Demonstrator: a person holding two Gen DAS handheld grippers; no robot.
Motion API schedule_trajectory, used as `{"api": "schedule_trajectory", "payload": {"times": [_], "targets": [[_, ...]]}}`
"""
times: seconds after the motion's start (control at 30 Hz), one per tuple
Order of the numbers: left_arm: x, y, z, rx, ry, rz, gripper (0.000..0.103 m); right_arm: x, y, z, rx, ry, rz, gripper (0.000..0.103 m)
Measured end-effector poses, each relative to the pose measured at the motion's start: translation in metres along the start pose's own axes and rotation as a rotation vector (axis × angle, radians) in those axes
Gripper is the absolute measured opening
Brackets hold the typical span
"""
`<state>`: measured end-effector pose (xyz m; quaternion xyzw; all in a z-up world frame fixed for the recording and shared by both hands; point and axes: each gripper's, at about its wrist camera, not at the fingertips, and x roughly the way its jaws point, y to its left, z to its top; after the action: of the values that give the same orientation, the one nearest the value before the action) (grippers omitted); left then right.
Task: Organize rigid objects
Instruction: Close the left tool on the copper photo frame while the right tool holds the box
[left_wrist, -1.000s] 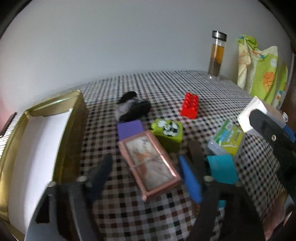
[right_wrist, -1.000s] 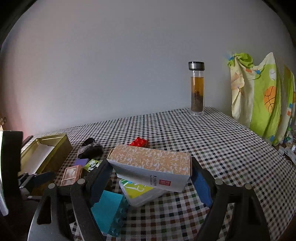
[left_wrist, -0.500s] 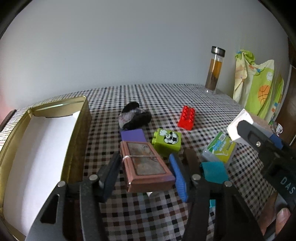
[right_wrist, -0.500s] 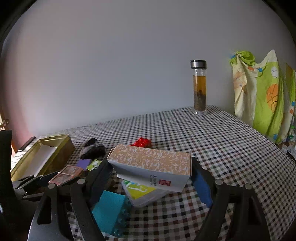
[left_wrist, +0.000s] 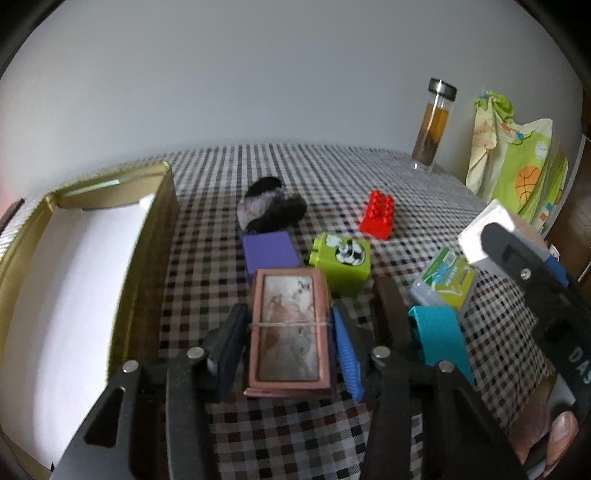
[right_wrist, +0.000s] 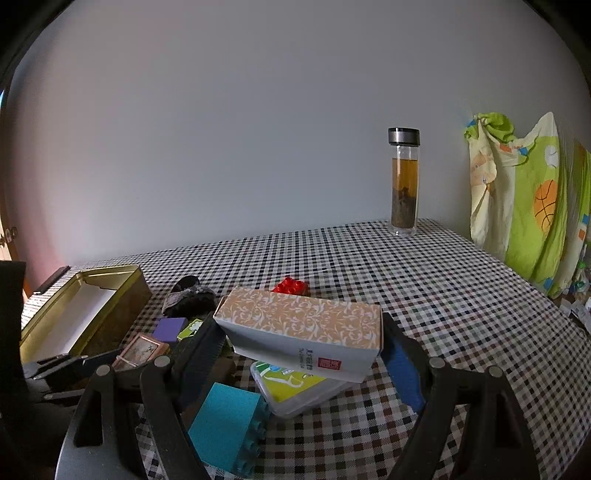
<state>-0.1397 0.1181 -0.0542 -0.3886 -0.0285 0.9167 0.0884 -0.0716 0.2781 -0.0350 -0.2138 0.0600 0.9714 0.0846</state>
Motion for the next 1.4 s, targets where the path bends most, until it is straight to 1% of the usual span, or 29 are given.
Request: {"api": "schedule_trajectory", "payload": {"times": [0.13, 0.17, 0.2, 0.23, 0.3, 0.37, 0.4, 0.47, 0.5, 0.53, 0.57, 0.63, 0.7, 0.77, 0.8, 1.03, 1.17, 1.37, 1.4], "targets": [[0.0, -0.005, 0.0, 0.018, -0.003, 0.01, 0.046, -0.001, 0.001, 0.0, -0.004, -0.004, -0.002, 0.084], [0.0, -0.006, 0.0, 0.025, -0.003, 0.015, 0.048, -0.001, 0.001, 0.0, -0.004, -0.004, -0.002, 0.084], [0.0, -0.007, 0.0, 0.032, -0.003, 0.023, 0.054, 0.0, 0.001, 0.0, -0.003, -0.002, -0.001, 0.084], [0.001, -0.007, 0.001, 0.031, -0.002, 0.026, 0.055, 0.0, 0.001, 0.0, -0.003, -0.001, 0.001, 0.084], [0.001, -0.004, 0.002, 0.022, 0.002, 0.012, 0.055, -0.001, 0.002, -0.001, -0.003, 0.001, 0.003, 0.084], [0.001, -0.002, 0.001, 0.019, 0.003, -0.011, 0.048, -0.001, 0.001, 0.0, -0.003, 0.0, 0.001, 0.084], [0.001, -0.003, 0.002, 0.024, 0.003, -0.015, 0.046, 0.0, 0.001, 0.0, -0.004, 0.001, 0.001, 0.084], [-0.001, -0.006, 0.001, 0.044, 0.0, -0.001, 0.046, 0.0, 0.001, 0.0, -0.004, 0.0, 0.002, 0.084], [-0.002, -0.007, 0.0, 0.048, -0.003, 0.005, 0.047, 0.0, 0.001, 0.0, -0.003, 0.0, 0.002, 0.084], [-0.003, -0.005, -0.001, 0.043, -0.002, 0.016, 0.051, 0.0, 0.001, 0.001, -0.002, 0.0, 0.002, 0.084], [-0.003, -0.002, -0.001, 0.032, 0.001, 0.017, 0.062, 0.0, 0.001, 0.001, -0.001, 0.0, 0.003, 0.084], [-0.003, 0.002, -0.001, 0.017, 0.01, -0.011, 0.063, 0.0, 0.001, 0.001, -0.001, 0.001, 0.002, 0.084], [-0.003, 0.002, -0.001, 0.018, 0.012, -0.018, 0.063, 0.0, 0.001, 0.001, 0.0, -0.001, 0.002, 0.084], [-0.005, 0.002, -0.002, 0.022, 0.009, -0.022, 0.056, 0.0, 0.001, 0.001, 0.0, -0.002, 0.0, 0.084], [-0.006, 0.003, -0.002, 0.023, 0.006, -0.025, 0.045, 0.0, 0.001, 0.002, 0.0, -0.002, 0.001, 0.084], [-0.015, 0.004, -0.01, 0.05, -0.004, -0.041, 0.045, 0.001, 0.0, 0.002, 0.002, -0.002, 0.001, 0.084], [-0.025, 0.006, -0.011, 0.041, -0.055, -0.028, 0.044, 0.002, 0.001, 0.002, 0.003, -0.005, 0.002, 0.084], [-0.043, 0.003, -0.014, 0.043, -0.168, 0.03, 0.041, -0.003, -0.001, 0.0, 0.003, -0.026, 0.014, 0.084], [-0.045, 0.002, -0.014, 0.049, -0.179, 0.031, 0.022, -0.004, -0.001, 0.0, 0.002, -0.03, 0.016, 0.084]]}}
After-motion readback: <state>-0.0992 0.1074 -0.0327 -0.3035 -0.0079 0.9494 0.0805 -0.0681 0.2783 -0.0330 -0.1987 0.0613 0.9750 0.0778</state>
